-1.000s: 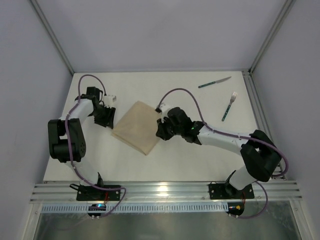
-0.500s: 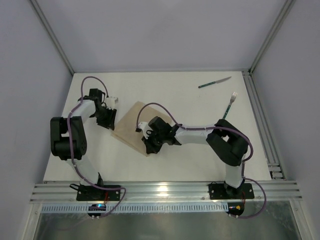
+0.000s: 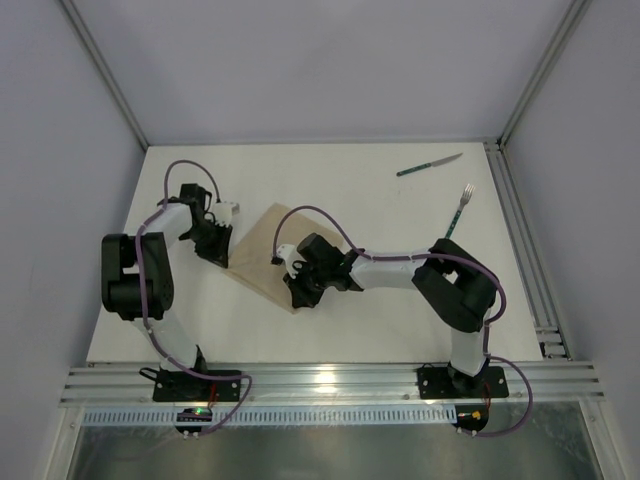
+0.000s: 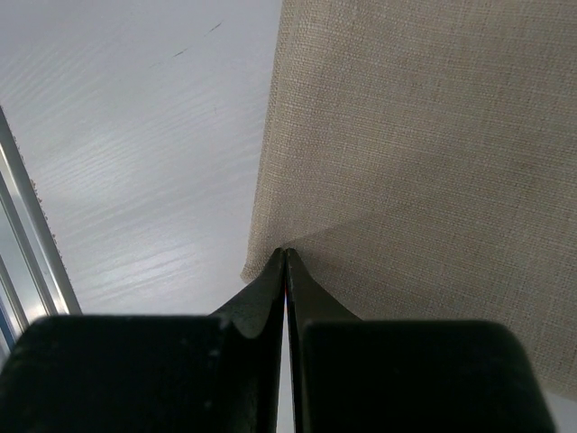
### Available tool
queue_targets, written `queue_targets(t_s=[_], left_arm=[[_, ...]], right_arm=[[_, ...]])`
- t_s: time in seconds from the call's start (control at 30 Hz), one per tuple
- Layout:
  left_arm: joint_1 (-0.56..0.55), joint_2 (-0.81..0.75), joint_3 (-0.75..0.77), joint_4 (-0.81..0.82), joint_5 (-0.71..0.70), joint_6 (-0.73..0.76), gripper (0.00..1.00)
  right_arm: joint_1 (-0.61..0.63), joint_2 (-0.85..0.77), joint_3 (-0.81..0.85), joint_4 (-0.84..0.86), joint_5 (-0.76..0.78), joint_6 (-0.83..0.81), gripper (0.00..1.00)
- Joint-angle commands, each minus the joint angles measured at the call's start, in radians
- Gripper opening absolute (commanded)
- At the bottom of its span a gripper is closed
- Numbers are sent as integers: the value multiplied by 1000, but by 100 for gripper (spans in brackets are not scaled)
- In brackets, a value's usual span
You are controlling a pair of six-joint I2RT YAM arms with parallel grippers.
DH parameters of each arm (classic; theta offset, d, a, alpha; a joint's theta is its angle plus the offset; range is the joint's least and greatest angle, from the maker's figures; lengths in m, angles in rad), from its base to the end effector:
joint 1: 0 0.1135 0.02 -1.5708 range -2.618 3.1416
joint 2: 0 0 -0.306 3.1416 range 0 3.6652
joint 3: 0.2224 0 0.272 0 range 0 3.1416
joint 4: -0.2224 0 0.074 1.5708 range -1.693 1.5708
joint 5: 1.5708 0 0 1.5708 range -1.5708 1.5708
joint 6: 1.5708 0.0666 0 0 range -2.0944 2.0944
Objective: Fold the napkin into a case and place the utensils inside
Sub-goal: Smooth out the square-folded napkin at the center of the board.
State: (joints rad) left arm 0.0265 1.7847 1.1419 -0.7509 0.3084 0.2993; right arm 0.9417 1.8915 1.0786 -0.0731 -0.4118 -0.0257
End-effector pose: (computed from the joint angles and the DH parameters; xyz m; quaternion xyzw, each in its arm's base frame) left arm 0.3579 -0.0107 0.1662 0.1473 0.9733 -0.1368 0.1110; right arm 0.2302 0.3616 0.1479 -0.4896 0.7844 0.3180 0.2096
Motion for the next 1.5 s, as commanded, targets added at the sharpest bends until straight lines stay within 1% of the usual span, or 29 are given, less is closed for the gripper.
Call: queue_targets(t_s=[0.0, 0.03, 0.07, 0.1, 0.23, 0.43, 0.6, 0.73, 0.87, 0.97, 1.0, 1.1, 1.13, 1.2, 1.27, 1.33, 1.37, 1.47], left_arm=[[-2, -19, 13, -38, 38, 27, 16], [-2, -18, 13, -36, 37, 27, 13], [-2, -18, 15, -33, 34, 27, 5], [-2, -18, 15, -33, 29, 24, 0], [-2, -44, 36, -39, 21, 15, 0], [-2, -114, 62, -140, 43, 26, 0], [-2, -123, 29, -182, 38, 38, 0], [-3, -105, 13, -214, 28, 58, 0], [-4, -58, -22, -180, -15, 66, 0], [-5, -13, -39, -153, -49, 64, 0], [-7, -4, -41, -136, -58, 64, 0], [-10, 18, -45, -119, -97, 63, 0], [-13, 19, -48, -113, -106, 63, 0], [-16, 16, -56, -102, -126, 63, 0], [-14, 12, -64, -91, -134, 64, 0], [-16, 10, -68, -82, -134, 66, 0], [-16, 12, -73, -80, -137, 66, 0], [-16, 16, -74, -79, -141, 66, 0]], right_arm=[[6, -8, -23, 4, 11, -2, 4], [8, -8, -23, 6, 11, -2, 4], [8, -8, -26, 7, 10, 0, 4], [8, -9, -29, 9, 11, 1, 4], [8, -17, -32, 6, 24, 4, 4], [8, -60, -32, -4, 13, 13, 4], [0, -51, -28, 15, -7, 24, 4], [-11, -43, -29, 25, -16, 59, 4], [-17, -48, -20, 33, -22, 72, 4], [-37, -60, 32, 19, -48, 101, 4], [-46, -87, 40, 18, -53, 125, 4], [-107, -156, 61, 16, -42, 176, 15], [-166, -167, 63, 15, -29, 223, 23], [-239, -181, 66, 4, -21, 276, 31], [-340, -180, 67, 1, 13, 326, 43], [-383, -134, 101, -34, 33, 320, 55], [-415, -111, 150, -78, 27, 301, 62], [-438, -27, 226, -114, 33, 256, 69]])
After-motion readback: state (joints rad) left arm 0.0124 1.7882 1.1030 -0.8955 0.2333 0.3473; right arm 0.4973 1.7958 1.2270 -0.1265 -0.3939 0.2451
